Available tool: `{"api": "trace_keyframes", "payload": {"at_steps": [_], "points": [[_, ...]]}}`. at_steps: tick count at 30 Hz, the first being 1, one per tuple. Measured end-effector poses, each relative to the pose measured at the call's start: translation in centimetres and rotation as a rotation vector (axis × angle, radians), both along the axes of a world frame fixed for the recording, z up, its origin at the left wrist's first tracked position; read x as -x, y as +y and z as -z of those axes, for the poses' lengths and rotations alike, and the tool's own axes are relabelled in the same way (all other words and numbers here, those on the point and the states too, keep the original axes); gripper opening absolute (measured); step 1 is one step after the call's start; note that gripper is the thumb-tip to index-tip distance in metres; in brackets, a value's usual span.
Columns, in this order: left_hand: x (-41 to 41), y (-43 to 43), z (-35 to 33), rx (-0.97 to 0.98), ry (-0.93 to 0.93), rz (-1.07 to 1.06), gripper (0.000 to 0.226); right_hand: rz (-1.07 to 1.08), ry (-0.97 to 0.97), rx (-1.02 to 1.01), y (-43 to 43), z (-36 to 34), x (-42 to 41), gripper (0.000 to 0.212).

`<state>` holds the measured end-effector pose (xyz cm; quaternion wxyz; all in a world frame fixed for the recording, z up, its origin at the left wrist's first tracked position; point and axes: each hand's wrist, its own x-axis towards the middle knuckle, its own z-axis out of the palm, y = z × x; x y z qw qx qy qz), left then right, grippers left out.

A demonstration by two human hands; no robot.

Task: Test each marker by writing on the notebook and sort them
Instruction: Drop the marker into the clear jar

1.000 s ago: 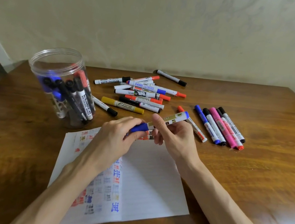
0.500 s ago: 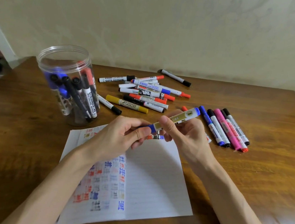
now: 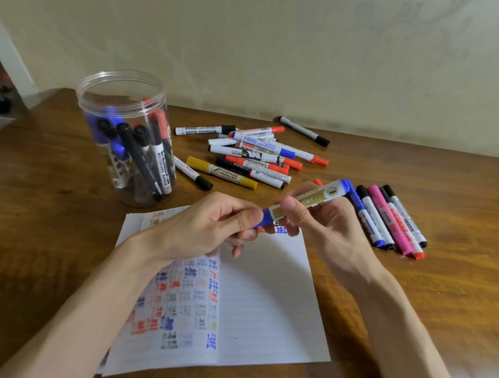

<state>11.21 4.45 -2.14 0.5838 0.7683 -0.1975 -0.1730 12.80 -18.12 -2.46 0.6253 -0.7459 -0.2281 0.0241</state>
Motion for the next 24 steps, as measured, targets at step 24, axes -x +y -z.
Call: {"api": "trace_keyframes", "payload": {"at_steps": [24], "points": [[0.6, 0.3, 0.5, 0.106, 0.009, -0.110, 0.020, 0.116, 0.004, -0.113, 2.2, 0.8, 0.8, 0.026]]}}
